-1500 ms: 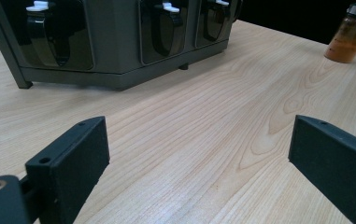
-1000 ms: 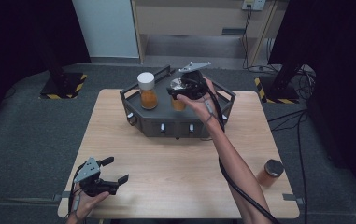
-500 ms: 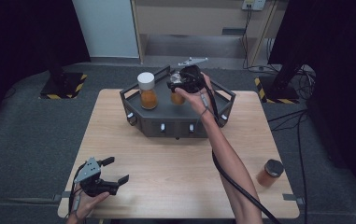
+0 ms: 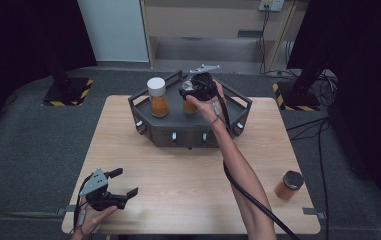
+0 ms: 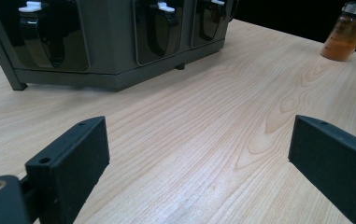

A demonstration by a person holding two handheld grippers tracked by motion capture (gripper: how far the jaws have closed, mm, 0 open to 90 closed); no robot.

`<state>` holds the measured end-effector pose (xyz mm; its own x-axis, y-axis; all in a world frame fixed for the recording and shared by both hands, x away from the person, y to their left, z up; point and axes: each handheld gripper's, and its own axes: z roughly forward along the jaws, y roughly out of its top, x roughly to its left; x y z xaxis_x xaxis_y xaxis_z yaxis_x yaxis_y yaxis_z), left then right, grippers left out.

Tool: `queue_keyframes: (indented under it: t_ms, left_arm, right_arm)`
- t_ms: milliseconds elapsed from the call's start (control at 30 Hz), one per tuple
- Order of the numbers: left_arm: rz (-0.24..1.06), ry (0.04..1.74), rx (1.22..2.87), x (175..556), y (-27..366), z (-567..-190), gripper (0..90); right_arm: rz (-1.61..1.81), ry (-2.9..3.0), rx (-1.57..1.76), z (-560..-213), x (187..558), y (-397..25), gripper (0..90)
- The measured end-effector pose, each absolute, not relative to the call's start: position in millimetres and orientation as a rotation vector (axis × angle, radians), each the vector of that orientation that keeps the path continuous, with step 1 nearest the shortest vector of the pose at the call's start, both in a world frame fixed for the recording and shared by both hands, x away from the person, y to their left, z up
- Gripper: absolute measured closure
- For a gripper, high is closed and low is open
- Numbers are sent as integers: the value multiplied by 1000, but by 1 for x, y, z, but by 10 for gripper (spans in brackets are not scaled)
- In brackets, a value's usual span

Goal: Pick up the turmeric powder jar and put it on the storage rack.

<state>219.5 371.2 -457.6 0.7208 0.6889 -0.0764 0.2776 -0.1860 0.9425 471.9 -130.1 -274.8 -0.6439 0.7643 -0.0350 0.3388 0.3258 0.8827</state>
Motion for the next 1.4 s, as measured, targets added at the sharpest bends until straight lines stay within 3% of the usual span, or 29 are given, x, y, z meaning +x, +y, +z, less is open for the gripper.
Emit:
queue_keyframes:
  t_ms: [1300, 1400]
  left_arm:
    - [443, 762, 1772, 220, 371, -457, 45]
    - [443, 761, 1772, 220, 371, -457, 45]
  right_arm:
    - [1288, 2149, 1019, -298, 479, -129, 339]
    - [1287, 2149, 1018, -298, 479, -130, 300]
